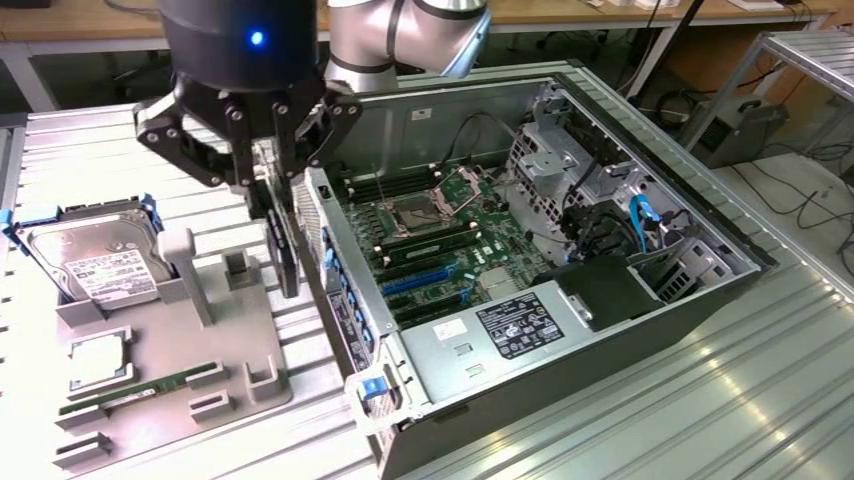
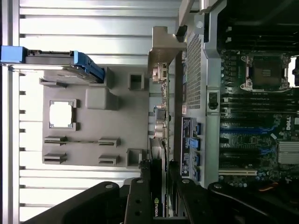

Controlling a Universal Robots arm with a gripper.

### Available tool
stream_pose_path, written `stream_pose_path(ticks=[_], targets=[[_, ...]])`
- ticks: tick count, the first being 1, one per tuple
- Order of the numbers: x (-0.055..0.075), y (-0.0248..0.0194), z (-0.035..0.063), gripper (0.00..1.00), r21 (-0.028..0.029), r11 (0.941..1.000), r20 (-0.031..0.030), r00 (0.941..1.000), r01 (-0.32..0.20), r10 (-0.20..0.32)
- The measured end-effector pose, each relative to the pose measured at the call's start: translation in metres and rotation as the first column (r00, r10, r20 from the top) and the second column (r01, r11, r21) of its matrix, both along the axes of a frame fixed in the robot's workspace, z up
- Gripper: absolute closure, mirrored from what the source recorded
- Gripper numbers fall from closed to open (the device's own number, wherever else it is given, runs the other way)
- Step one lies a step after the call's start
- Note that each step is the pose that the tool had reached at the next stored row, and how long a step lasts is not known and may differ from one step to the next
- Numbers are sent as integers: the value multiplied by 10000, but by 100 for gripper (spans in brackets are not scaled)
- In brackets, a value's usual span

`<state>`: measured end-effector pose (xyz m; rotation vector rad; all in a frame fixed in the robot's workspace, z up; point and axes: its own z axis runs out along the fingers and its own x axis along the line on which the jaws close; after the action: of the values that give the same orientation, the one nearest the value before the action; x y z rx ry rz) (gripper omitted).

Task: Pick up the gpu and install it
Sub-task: 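Pick up the gpu and move the gpu toward the slot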

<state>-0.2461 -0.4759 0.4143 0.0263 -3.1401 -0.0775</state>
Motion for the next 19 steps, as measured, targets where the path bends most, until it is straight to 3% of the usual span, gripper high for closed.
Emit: stream_pose_path(ticks=[4,6,7,13,19], targets=[[201,-64,270,74,0,10000,-90,10000,-1,1],[364,-96,437,74,15,10000,-145,9999,0,1],[410,-101,468,74,28,10000,-153,9999,-1,2],[833,-106,486,74,49,10000,-176,9998,0,1],[1151,-94,377,74,47,10000,-190,9998,-1,2]])
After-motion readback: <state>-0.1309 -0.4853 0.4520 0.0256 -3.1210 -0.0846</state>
